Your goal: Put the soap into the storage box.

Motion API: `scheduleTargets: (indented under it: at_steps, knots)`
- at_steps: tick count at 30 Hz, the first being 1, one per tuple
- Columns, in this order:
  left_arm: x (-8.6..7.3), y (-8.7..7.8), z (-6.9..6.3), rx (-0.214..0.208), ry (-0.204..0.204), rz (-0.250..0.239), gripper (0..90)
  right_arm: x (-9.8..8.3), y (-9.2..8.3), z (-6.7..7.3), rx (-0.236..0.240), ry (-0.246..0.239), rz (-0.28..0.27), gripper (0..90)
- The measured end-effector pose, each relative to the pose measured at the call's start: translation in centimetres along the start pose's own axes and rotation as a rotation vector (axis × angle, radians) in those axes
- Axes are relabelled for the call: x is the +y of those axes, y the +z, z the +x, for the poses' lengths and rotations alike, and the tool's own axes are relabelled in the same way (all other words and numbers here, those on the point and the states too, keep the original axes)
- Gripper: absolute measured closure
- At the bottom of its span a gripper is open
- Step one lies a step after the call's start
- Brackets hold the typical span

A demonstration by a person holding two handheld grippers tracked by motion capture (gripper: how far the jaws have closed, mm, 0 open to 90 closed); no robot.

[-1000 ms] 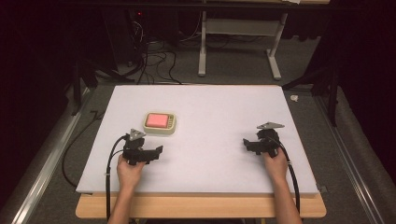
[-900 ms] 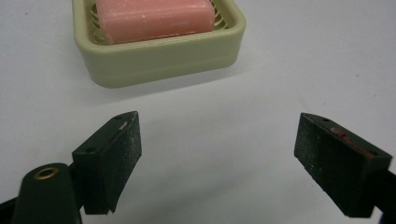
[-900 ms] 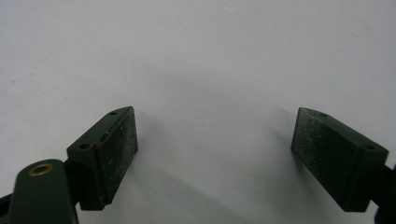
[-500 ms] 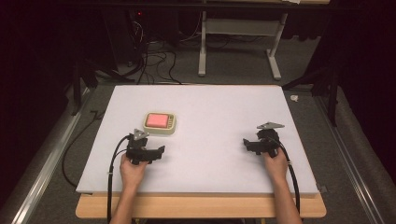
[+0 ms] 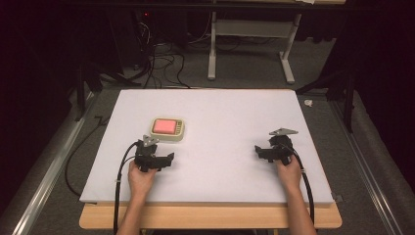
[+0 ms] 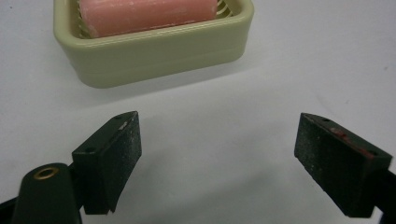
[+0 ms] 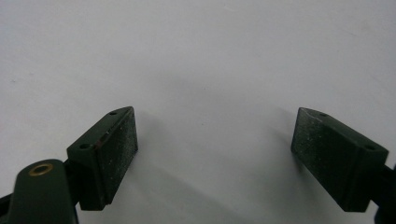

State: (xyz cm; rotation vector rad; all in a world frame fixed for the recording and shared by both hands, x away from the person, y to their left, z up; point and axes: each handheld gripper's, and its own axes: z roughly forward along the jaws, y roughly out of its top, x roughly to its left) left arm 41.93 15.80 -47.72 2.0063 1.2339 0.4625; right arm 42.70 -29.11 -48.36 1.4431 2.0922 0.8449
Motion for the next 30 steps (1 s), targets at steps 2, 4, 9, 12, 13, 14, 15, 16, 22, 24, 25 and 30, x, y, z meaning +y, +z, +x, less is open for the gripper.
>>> scheduleTargets:
  at_steps: [2,4,9,12,13,14,15,16,22,24,25,30]
  knots:
    - [0.0,0.1,0.0,0.001,0.003,0.005,15.6,0.0,0.0,0.0,0.000,0.001,0.000,15.2]
    - [-0.1,0.3,-0.2,0.002,0.007,0.013,15.6,0.0,0.0,0.0,0.000,0.001,0.002,15.2]
    - [-0.2,0.7,-0.4,0.001,0.009,0.024,15.5,0.0,0.0,0.0,0.000,-0.001,0.002,15.2]
    - [-0.3,0.9,-0.5,0.013,0.020,0.029,15.2,0.0,0.0,0.0,0.000,0.001,0.002,15.2]
    - [-0.3,1.0,-0.6,0.016,0.023,0.028,15.2,0.0,0.0,0.0,-0.001,0.000,0.001,15.3]
    - [-0.3,1.0,-0.6,0.018,0.024,0.028,15.2,0.0,0.0,0.0,-0.001,-0.002,0.001,15.2]
    - [-0.3,1.0,-0.6,0.019,0.028,0.030,15.1,0.0,0.0,0.0,0.000,-0.001,0.001,15.2]
    - [-0.3,1.1,-0.7,0.025,0.033,0.028,15.1,0.0,0.0,0.0,0.000,-0.002,0.001,15.2]
    - [-0.4,1.2,-0.8,0.028,0.039,0.025,14.0,0.0,0.0,0.0,-0.001,0.002,0.002,15.2]
    - [-0.5,1.2,-0.8,0.029,0.040,0.020,14.0,0.0,0.0,0.0,-0.001,0.001,0.001,15.2]
    - [-0.5,1.2,-0.8,0.029,0.039,0.019,14.0,0.0,0.0,0.0,-0.001,0.001,0.001,15.2]
    - [-0.5,1.2,-0.8,0.031,0.041,0.016,14.1,0.0,0.0,0.0,-0.001,0.001,0.002,15.2]
